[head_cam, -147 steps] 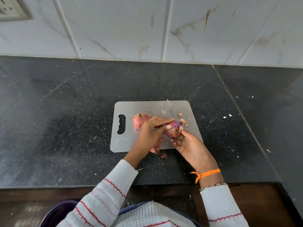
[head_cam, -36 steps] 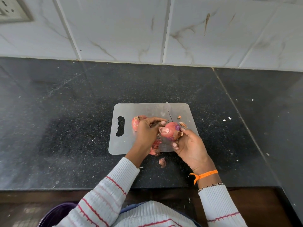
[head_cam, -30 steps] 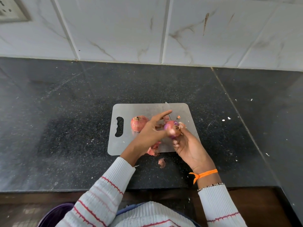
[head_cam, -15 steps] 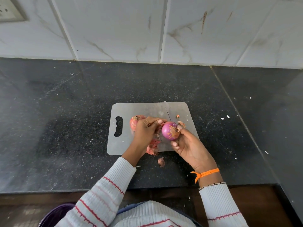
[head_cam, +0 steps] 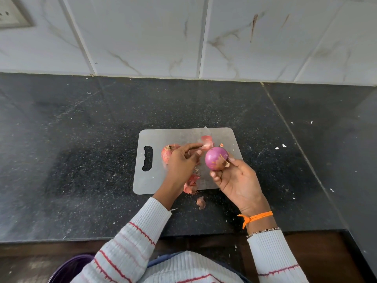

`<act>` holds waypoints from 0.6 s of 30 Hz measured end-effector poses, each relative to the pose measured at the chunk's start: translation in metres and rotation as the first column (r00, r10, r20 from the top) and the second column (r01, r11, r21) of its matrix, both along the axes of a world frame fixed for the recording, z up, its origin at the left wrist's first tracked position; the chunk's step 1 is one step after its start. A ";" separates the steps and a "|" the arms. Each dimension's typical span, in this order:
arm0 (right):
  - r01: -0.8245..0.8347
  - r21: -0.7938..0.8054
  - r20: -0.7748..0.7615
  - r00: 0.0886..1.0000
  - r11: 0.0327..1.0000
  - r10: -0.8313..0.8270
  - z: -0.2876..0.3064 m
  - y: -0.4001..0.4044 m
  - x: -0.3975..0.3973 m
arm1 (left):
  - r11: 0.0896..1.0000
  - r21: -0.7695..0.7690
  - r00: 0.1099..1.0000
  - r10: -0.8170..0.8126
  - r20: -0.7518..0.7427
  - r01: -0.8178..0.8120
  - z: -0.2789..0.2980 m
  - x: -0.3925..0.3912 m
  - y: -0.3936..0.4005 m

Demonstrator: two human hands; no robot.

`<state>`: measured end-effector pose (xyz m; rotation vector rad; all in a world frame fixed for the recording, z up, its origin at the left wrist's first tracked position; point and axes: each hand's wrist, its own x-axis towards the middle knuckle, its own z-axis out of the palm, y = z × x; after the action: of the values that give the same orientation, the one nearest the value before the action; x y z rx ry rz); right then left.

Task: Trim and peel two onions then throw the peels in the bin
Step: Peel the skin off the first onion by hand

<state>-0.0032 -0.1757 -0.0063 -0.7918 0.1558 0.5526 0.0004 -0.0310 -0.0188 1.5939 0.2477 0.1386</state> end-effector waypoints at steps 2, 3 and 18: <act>0.033 -0.024 -0.003 0.999 0.999 -0.033 0.000 0.001 0.001 | 1.000 -0.008 1.000 0.008 0.011 -0.008 0.003 -0.002 -0.002; 0.039 -0.040 -0.006 0.999 0.998 -0.039 0.000 0.001 0.001 | 1.000 -0.022 1.000 0.020 0.009 -0.020 0.004 -0.002 -0.002; 0.027 -0.146 -0.059 0.998 0.989 -0.036 0.004 0.002 0.000 | 0.789 -0.610 0.977 -0.177 -0.118 0.070 0.010 -0.003 0.000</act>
<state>-0.0032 -0.1735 -0.0024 -0.9130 0.2668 0.5403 -0.0023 -0.0305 -0.0088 0.9711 0.2838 -0.1719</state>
